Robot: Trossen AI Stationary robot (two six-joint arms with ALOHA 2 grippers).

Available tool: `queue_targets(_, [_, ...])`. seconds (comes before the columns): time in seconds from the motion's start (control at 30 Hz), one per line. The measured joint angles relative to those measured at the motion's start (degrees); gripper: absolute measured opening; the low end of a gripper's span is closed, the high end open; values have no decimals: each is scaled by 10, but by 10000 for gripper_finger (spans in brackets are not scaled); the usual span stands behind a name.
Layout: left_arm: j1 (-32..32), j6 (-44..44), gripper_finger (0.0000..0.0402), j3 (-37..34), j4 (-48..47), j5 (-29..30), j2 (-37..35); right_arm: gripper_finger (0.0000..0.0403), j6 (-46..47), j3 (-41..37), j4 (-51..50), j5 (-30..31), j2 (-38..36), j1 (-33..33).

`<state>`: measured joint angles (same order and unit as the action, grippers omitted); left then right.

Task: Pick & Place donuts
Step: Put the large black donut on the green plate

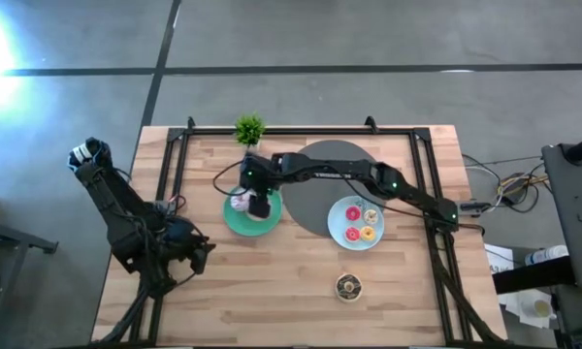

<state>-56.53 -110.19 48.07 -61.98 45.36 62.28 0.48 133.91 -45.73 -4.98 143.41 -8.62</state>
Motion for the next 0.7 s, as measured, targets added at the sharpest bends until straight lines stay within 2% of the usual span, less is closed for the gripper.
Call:
queue_targets(0.17, [0,11,153,0,-3,8,0,219,-51,-9,-83,-40,-60,20])
queue_targets(0.27, [0,15,153,-2,-9,22,0,219,-64,-61,-94,-41,-108,39])
queue_targets(0.4, [0,17,153,-5,-11,33,0,219,-44,-197,-49,-35,-204,64])
queue_targets(0.57, [0,24,153,-5,-11,37,0,219,10,-400,36,12,-346,113])
queue_targets(0.7, [1,33,153,-5,-11,38,0,219,27,-507,60,37,-437,179])
